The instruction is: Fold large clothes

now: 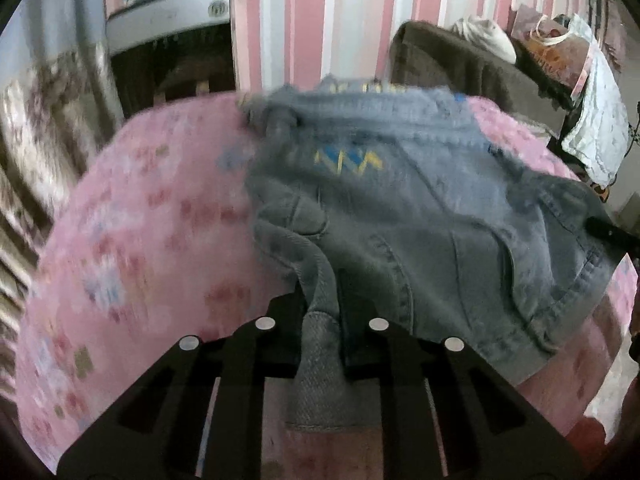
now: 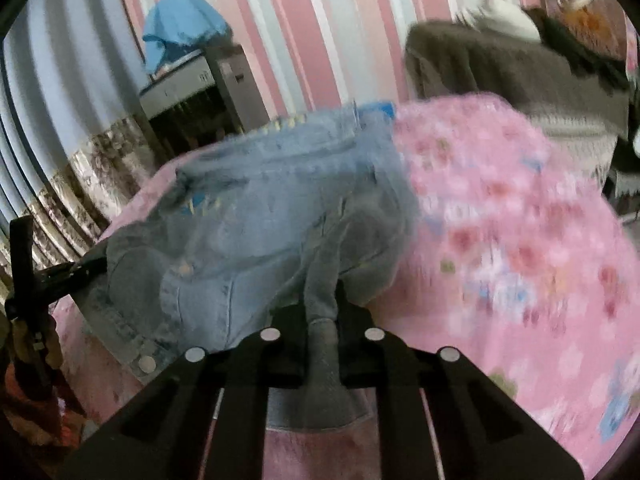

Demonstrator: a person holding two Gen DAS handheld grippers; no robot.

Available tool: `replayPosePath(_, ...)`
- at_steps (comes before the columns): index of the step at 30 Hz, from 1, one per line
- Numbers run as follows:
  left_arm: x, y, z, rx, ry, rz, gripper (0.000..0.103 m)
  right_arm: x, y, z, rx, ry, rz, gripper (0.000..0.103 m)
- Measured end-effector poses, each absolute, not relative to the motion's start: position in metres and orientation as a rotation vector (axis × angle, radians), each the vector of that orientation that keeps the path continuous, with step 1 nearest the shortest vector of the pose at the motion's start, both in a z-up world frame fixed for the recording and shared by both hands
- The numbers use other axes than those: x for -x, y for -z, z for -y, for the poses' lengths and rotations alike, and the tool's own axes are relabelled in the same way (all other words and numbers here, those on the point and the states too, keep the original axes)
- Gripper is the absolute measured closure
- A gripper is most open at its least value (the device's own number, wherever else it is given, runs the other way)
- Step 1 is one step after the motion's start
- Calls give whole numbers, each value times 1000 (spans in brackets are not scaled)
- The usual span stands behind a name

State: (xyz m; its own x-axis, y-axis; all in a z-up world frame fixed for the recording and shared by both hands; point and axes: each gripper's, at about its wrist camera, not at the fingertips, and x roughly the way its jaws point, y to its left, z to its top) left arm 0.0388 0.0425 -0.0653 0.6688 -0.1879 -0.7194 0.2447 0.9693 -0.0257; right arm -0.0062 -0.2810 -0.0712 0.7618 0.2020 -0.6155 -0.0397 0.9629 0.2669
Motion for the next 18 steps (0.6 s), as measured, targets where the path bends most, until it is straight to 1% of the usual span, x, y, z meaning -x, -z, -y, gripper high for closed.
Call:
replayPosePath(5,-78,35,-44,-68,218,-737,91,-33,40,287,-233,-108,-622,93)
replayPosePath(11,-146,5,-34,-58,238,-722,90,-96,3,295,-221,-72,-567,93)
replayPosePath(14,-188,-3,-27,-54,225,-726,90,-137,-7,305,-228,-40,-553,93)
replayPosePath(18,-243,-5,-20,-66,204,-748,90,-198,-6,316,-232,-13,-589,93)
